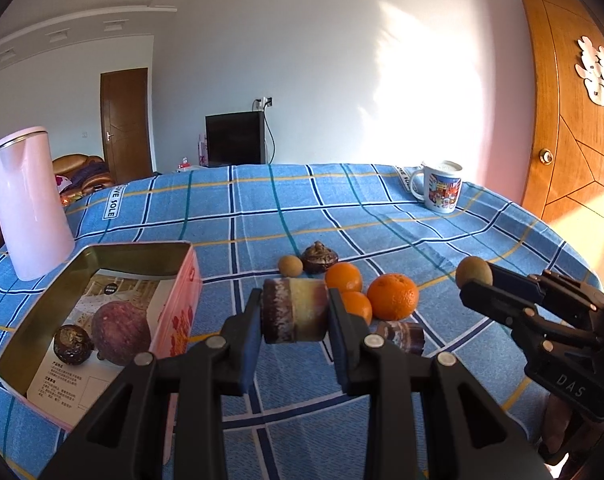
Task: Organize fruits
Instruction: 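Carry both items to the tin and release the yellow fruit from the right gripper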
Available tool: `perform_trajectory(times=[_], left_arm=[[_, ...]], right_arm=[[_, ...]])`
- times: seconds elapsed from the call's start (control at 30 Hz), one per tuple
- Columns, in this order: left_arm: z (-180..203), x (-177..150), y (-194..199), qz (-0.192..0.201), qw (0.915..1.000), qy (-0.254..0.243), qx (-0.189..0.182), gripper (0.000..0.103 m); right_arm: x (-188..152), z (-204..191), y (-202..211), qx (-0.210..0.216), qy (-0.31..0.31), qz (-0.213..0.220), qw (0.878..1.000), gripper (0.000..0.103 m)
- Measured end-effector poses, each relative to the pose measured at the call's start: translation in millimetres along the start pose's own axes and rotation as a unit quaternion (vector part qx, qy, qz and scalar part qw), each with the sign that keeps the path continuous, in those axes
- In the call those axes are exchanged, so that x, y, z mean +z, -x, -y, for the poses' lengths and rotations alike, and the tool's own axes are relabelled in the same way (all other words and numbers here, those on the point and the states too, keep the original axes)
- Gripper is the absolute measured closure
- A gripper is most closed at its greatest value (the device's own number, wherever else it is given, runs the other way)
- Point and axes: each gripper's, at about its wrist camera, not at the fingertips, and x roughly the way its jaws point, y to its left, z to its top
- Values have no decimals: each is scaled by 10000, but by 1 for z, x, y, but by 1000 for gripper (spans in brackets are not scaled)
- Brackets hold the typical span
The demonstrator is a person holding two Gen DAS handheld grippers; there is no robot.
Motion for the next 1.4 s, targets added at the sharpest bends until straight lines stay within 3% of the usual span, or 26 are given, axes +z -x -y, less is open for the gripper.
perform_trajectory(times=[0.33,0.5,0.77,1.1,1.4], left_arm=[[-14,4,15,195,9996,72,179,71],[-37,6,20,188,9989,280,321,71],[-86,10,31,211,9941,527,920,71],[-143,2,25,-126,9863,925,1359,71],[-160,-8,21,-354,9828,1052,1474,71]], right_arm=[[8,-16,-4,43,250,-4,9997,75],[24,-32,-9,360,261,-54,9990,75],[54,-82,-32,998,605,-117,9931,75],[59,-134,-76,1560,869,-498,9827,75],[53,-165,-107,1886,913,-903,9736,75]])
